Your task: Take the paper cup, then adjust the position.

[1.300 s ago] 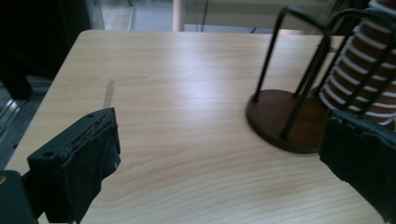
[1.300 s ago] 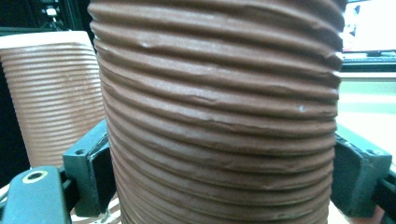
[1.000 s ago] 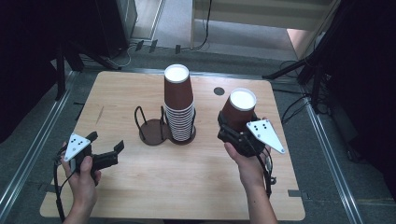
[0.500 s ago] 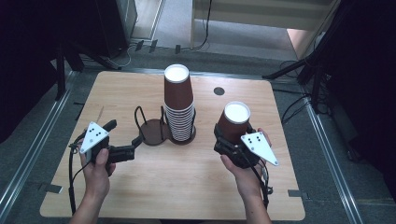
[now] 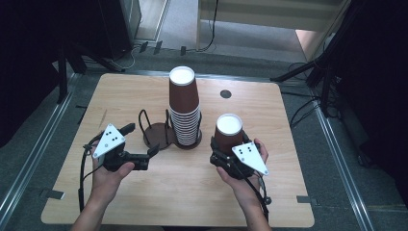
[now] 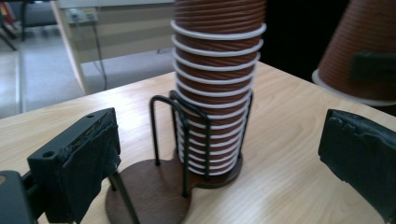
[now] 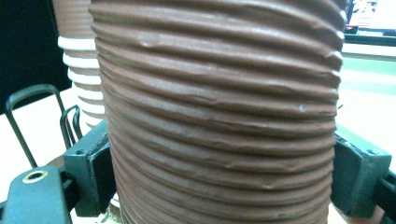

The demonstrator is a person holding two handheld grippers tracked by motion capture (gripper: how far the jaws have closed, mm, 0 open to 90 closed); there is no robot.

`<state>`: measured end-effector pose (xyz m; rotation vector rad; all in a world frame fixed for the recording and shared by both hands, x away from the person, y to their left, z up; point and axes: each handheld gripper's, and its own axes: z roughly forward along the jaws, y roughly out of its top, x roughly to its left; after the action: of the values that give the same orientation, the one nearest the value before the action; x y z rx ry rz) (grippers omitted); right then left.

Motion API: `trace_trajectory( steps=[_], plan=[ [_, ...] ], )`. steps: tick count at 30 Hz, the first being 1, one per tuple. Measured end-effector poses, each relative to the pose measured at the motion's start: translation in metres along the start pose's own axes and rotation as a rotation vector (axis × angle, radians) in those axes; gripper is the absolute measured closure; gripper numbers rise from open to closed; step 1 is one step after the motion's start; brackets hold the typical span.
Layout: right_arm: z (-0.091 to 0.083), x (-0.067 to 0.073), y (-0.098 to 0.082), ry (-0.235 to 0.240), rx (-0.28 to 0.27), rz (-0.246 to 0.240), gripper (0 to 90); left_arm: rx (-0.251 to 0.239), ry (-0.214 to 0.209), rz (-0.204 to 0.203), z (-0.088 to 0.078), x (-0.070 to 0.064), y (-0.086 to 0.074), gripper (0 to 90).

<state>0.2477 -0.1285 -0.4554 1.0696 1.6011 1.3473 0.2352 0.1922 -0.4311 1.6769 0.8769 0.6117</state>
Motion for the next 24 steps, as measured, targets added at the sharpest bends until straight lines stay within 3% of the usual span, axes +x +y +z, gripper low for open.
trace_trajectory(
  steps=[5,8,12,17,20,24],
  plan=[
    [0.006,0.009,-0.012,-0.015,-0.004,-0.064,12.5,0.020,-0.070,-0.007,0.006,-0.004,-0.001,0.0],
    [0.009,0.017,-0.020,-0.034,-0.003,-0.138,12.5,0.048,-0.094,0.012,0.010,-0.010,-0.001,0.0],
    [0.012,0.025,-0.029,-0.004,0.016,-0.183,12.6,0.050,-0.113,0.054,0.013,-0.023,0.001,0.0],
    [0.015,0.035,-0.038,-0.003,0.009,-0.244,12.7,0.075,-0.133,0.074,0.017,-0.032,0.003,0.0],
    [0.016,0.041,-0.042,0.032,0.007,-0.297,12.7,0.100,-0.157,0.102,0.020,-0.038,0.004,0.0],
    [0.017,0.047,-0.045,0.048,0.000,-0.325,12.7,0.120,-0.195,0.111,0.023,-0.043,0.002,0.0]
  ],
)
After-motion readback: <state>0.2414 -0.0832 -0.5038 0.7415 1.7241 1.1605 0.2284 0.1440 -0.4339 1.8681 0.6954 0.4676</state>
